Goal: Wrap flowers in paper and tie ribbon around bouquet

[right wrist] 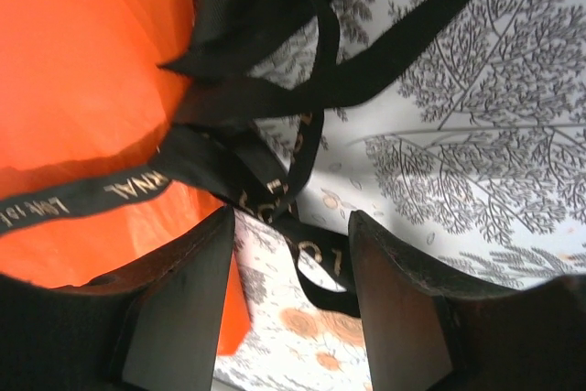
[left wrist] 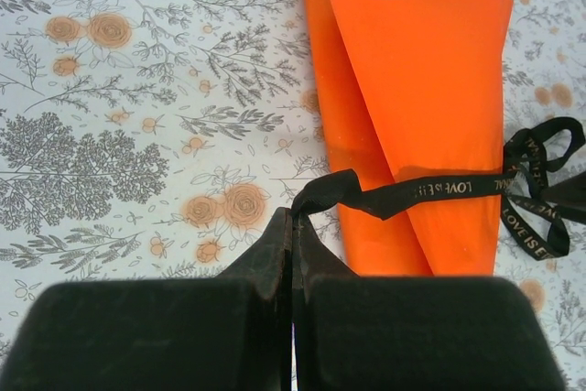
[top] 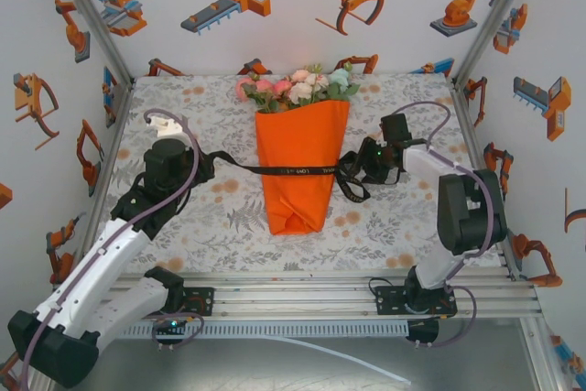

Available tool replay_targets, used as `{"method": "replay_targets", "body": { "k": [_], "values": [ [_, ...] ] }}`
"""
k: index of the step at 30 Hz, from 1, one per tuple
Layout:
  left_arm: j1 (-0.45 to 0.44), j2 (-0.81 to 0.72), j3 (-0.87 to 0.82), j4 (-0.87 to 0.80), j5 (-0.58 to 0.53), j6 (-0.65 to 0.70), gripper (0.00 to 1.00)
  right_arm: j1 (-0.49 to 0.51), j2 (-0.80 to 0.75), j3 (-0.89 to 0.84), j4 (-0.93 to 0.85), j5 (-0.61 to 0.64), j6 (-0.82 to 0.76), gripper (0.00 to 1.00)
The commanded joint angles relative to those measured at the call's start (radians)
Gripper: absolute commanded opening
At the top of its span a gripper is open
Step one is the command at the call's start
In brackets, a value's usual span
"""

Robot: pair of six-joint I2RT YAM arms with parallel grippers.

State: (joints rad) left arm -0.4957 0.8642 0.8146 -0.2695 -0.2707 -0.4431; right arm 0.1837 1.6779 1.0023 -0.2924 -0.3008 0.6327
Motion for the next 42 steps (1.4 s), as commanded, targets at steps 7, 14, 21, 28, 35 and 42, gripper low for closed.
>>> {"method": "replay_targets", "body": {
  "k": [7,14,21,28,35,42],
  "values": [
    [0.006,-0.026,-0.022,0.012,0.010,-0.044,0.00,-0.005,0.042,-0.023,0.119,0.048,0.136,0.19],
    [0.285,-0.004,0.154,-0.154,0.096,-0.148,0.00,-0.125,-0.328,0.011,-0.088,0.333,0.066,0.00],
    [0.692,0.069,0.368,-0.326,0.206,-0.219,0.00,-0.224,-0.670,0.202,-0.259,0.850,-0.098,0.00],
    [0.767,-0.062,0.237,-0.381,0.120,-0.258,0.00,-0.224,-0.857,0.213,-0.316,0.927,-0.101,0.00],
    [0.772,-0.133,0.074,-0.394,0.180,-0.273,0.00,-0.220,-0.856,-0.027,-0.231,0.313,-0.102,0.06],
    [0.738,-0.102,0.019,-0.309,0.305,-0.234,0.00,0.076,-0.436,-0.105,-0.072,0.034,-0.130,0.46]
  ]
}}
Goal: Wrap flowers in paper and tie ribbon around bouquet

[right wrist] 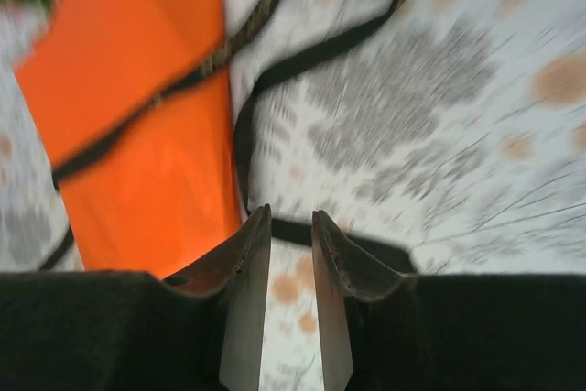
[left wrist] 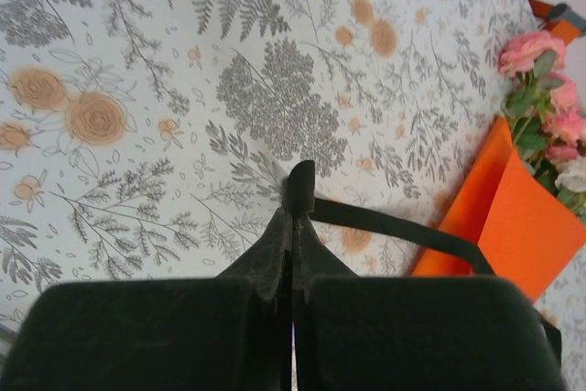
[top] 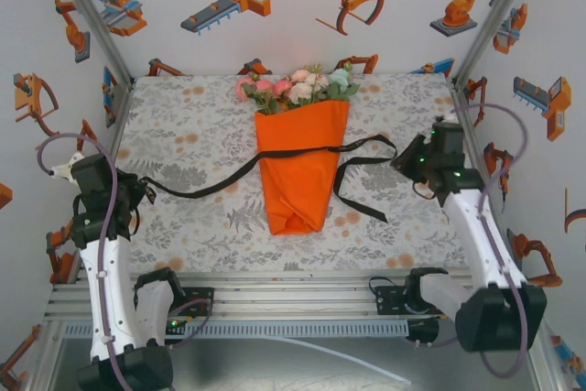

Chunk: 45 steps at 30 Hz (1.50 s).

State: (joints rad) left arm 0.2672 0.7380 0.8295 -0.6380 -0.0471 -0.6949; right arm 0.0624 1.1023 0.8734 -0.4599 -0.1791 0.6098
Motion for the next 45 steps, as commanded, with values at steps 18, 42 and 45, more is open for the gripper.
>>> {"method": "replay_targets", "body": {
  "k": [18,42,45],
  "values": [
    [-0.103,0.168,0.057,0.115,0.105,0.089,0.00,0.303,0.609,0.091,0.372,-0.084,0.021,0.43],
    [0.324,-0.057,0.159,-0.260,-0.503,-0.394,0.00,0.232,-0.915,-0.029,0.219,1.422,-0.363,0.00],
    [0.339,-0.064,0.255,-0.305,-0.570,-0.464,0.00,0.233,-0.904,0.022,0.426,1.438,-0.589,0.00]
  ]
}}
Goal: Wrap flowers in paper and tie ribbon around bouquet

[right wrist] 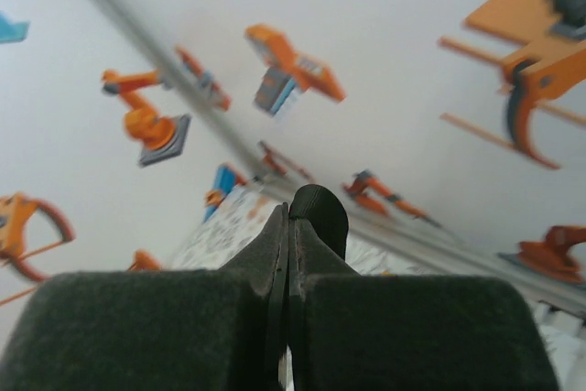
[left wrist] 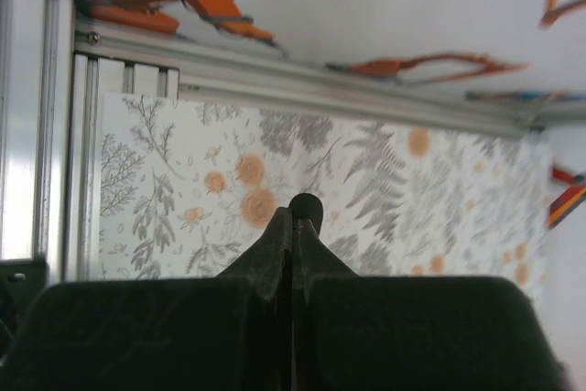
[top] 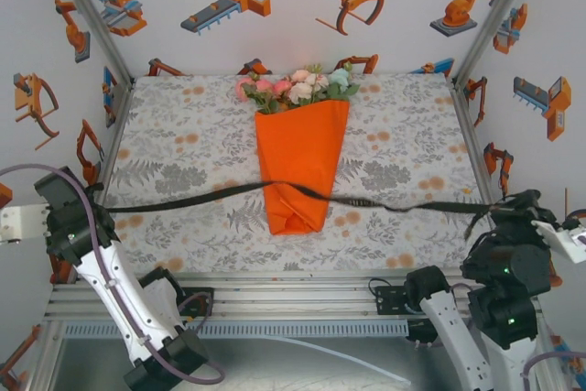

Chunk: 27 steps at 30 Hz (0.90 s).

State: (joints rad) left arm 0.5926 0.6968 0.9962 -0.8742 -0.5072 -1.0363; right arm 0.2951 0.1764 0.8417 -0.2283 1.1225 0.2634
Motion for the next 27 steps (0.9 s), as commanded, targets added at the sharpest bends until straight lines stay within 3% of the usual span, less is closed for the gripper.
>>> {"method": "replay_targets", "body": {
  "k": [1,4,7,14,17,20,24,27],
  "values": [
    [0.016,-0.030,0.110,-0.068,-0.128,-0.123,0.00,0.001,0.031,0.067,0.264,0.131,-0.312,0.00],
    [0.016,-0.045,0.138,-0.087,-0.168,-0.130,0.00,0.001,0.070,0.087,0.370,0.129,-0.427,0.00],
    [0.017,-0.068,0.108,-0.088,-0.171,-0.115,0.00,0.001,0.109,0.082,0.311,0.110,-0.389,0.00],
    [0.018,-0.016,-0.072,0.101,0.075,-0.059,0.00,0.001,0.265,0.028,0.236,0.067,-0.255,0.00],
    [0.017,0.064,-0.074,0.179,0.160,-0.018,0.00,-0.015,0.360,0.004,0.301,0.052,-0.249,0.00],
    [0.017,0.115,-0.083,0.245,0.214,0.017,0.00,-0.115,0.463,0.005,0.280,-0.032,-0.158,0.00],
    [0.016,0.167,-0.118,0.274,0.242,0.026,0.00,-0.349,0.623,0.025,0.097,-0.260,0.139,0.00],
    [0.012,0.191,-0.168,0.301,0.295,0.017,0.00,-0.380,0.718,-0.002,0.111,-0.314,0.197,0.00]
  ]
}}
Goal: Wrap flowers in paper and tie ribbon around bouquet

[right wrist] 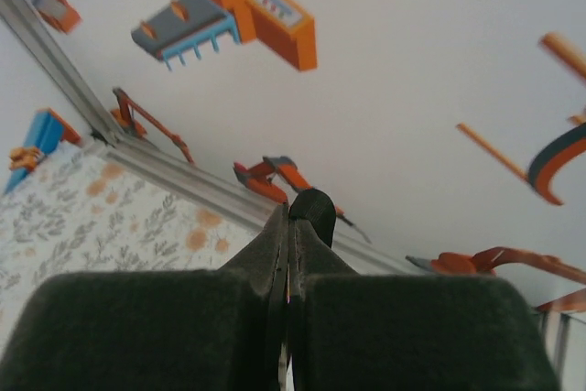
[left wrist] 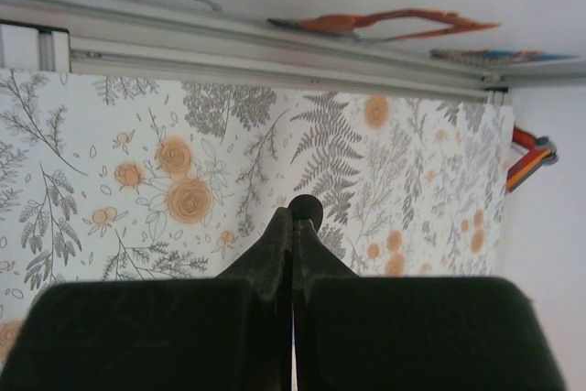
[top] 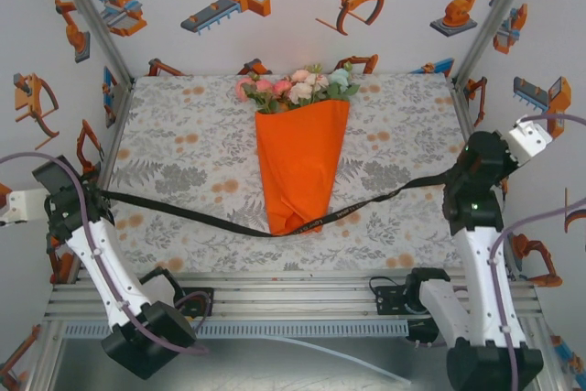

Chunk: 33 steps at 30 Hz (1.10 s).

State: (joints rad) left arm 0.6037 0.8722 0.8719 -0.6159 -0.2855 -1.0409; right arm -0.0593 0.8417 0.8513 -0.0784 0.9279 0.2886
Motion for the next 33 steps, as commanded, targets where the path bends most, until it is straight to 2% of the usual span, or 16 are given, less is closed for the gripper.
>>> {"method": "replay_targets", "body": {
  "k": [1,5,9,12,16,21,23,25,28,30,31,33],
  "values": [
    [-0.003,0.019,-0.062,0.053,0.090,0.017,0.00,-0.033,0.074,-0.017,-0.044,-0.133,0.194,0.00],
    [-0.037,0.026,-0.090,0.084,0.132,0.031,0.00,-0.063,0.095,-0.028,-0.095,-0.125,0.266,0.00],
    [-0.115,0.030,-0.081,0.108,0.159,0.031,0.00,-0.118,0.063,-0.034,-0.110,-0.042,0.228,0.00],
    [-0.172,0.039,-0.074,0.109,0.169,0.001,0.00,-0.179,0.070,-0.014,-0.114,-0.040,0.221,0.00],
    [-0.225,0.063,-0.076,0.111,0.135,-0.020,0.00,-0.219,0.150,0.058,-0.144,-0.088,0.253,0.00],
    [-0.252,0.148,-0.064,0.157,0.142,-0.024,0.00,-0.243,0.325,0.143,-0.173,-0.252,0.324,0.00],
    [-0.274,0.185,-0.042,0.165,0.118,-0.014,0.00,-0.270,0.403,0.203,-0.176,-0.370,0.315,0.02],
    [-0.290,0.215,-0.027,0.169,0.105,-0.009,0.00,-0.284,0.504,0.283,-0.194,-0.537,0.286,0.15],
    [-0.308,0.243,-0.021,0.183,0.092,-0.013,0.00,-0.286,0.658,0.428,-0.246,-0.860,0.250,0.54],
    [-0.325,0.252,-0.018,0.194,0.095,-0.010,0.00,-0.286,0.752,0.538,-0.345,-0.984,0.279,0.79],
    [-0.333,0.251,-0.014,0.191,0.095,-0.006,0.00,-0.285,0.775,0.584,-0.390,-1.027,0.294,0.83],
    [-0.350,0.242,-0.008,0.185,0.085,0.005,0.02,-0.283,0.768,0.602,-0.414,-1.055,0.307,0.85]
  ]
}}
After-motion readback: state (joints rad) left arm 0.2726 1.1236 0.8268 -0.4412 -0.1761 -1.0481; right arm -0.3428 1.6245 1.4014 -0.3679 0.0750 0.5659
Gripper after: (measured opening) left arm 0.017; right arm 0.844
